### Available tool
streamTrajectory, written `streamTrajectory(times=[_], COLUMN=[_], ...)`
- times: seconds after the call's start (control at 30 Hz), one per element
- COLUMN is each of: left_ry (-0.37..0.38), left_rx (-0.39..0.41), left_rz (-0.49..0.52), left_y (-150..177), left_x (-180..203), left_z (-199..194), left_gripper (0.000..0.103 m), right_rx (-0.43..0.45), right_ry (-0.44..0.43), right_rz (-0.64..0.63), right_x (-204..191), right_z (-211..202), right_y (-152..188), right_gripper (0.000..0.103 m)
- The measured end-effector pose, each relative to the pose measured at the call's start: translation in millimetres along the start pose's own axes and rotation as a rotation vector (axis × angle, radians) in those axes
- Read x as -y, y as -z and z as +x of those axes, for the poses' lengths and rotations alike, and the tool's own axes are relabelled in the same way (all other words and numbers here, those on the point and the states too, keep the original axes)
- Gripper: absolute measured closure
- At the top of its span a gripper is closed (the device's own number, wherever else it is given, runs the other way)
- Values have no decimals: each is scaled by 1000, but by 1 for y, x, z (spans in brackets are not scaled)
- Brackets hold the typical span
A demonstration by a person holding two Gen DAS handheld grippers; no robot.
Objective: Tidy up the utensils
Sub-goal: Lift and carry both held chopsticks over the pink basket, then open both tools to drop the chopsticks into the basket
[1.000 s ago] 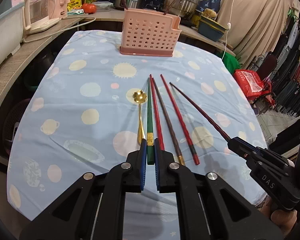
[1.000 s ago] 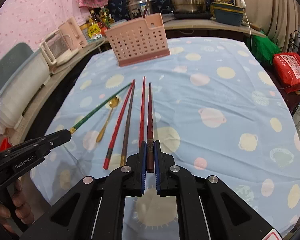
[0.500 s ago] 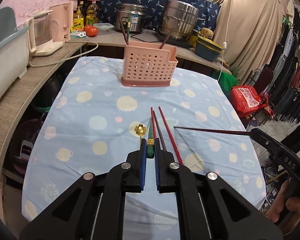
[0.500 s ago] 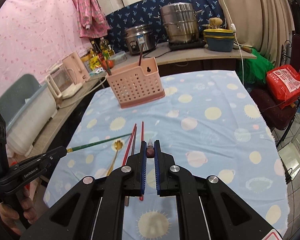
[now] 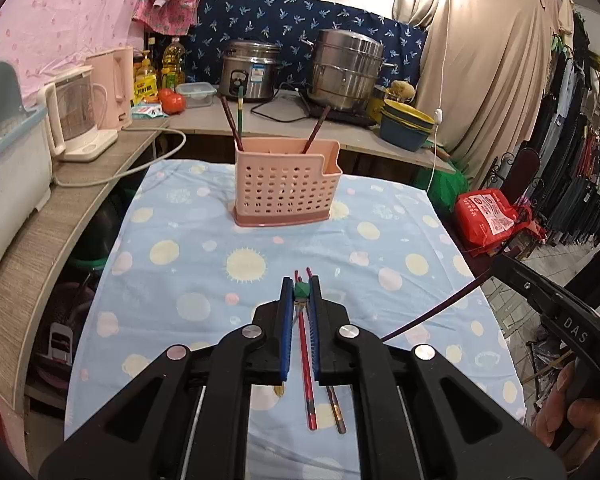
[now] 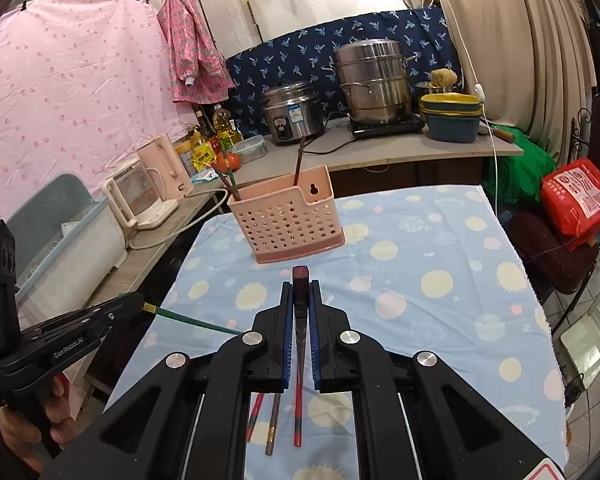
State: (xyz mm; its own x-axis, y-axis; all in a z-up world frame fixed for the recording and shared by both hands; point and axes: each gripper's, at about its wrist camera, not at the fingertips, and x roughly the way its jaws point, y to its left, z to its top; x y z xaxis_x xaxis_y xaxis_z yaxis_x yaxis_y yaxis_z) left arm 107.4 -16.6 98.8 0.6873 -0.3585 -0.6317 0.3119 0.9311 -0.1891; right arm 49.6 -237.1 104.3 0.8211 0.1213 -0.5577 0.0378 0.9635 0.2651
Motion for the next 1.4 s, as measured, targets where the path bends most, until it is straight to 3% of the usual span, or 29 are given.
streamTrajectory(times=[0.33, 0.6, 1.07, 1.4], left_ry=[4, 2, -10, -24], left_rx=[49, 135, 329, 364], left_rz=[18, 35, 22, 19], left_y=[-32, -87, -201, -244], left_x=[3, 3, -3, -9], left_z=[2, 4, 17, 62], left_gripper=[96, 96, 96, 96], right_rx=[52, 112, 211, 200], right_ry=[-4, -10, -52, -63], right_rz=[-10, -6, -1, 0], right_x=[-3, -2, -21, -26], right_z=[7, 24, 80, 140], right_y=[-33, -81, -173, -205], right_gripper=[96, 96, 96, 96])
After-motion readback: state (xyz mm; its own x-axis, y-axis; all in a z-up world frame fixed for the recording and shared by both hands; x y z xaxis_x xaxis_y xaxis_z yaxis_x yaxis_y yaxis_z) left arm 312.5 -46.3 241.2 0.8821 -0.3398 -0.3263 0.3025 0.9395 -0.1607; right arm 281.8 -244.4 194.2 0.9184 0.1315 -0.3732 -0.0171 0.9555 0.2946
